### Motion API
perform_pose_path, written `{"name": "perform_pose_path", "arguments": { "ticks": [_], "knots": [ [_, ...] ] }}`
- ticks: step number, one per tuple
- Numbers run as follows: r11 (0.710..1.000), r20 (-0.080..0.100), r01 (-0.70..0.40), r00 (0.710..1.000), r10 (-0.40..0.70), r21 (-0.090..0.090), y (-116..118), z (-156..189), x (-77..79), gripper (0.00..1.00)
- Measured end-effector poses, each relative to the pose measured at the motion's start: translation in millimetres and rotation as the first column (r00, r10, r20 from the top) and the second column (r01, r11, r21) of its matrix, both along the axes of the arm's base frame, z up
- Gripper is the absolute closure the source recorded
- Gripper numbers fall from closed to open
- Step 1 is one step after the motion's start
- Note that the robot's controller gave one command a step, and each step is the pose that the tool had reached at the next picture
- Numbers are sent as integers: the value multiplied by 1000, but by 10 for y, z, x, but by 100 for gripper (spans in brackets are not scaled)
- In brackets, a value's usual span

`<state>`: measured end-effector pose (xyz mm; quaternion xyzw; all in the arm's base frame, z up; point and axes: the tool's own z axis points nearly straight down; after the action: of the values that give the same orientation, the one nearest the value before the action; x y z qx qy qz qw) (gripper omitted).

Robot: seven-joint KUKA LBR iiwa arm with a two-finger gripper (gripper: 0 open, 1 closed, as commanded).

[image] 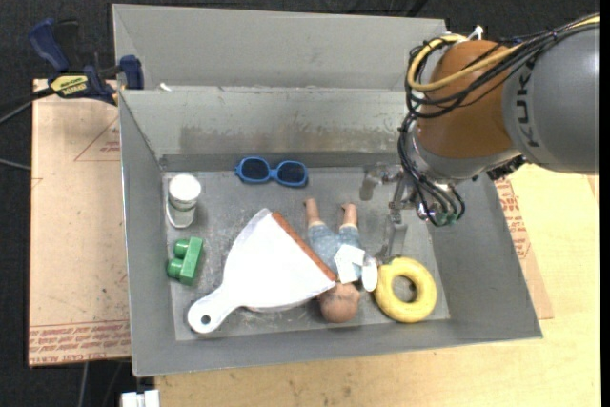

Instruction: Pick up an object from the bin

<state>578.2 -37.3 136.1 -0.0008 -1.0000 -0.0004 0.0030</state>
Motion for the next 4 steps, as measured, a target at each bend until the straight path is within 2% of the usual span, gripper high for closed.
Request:
{"name": "perform_pose_path", "arguments": {
  "ticks": [1,2,3,4],
  "knots": [
    [1000,7,-1,1000,1,0,1,48,16,0],
    [998,11,-60,998,60,-1,16,-302,-99,0],
    [976,5,-220,976,220,1,-43,-561,-47,0],
    [950,23,-311,950,311,-10,271,-581,-209,0]
  ]
}}
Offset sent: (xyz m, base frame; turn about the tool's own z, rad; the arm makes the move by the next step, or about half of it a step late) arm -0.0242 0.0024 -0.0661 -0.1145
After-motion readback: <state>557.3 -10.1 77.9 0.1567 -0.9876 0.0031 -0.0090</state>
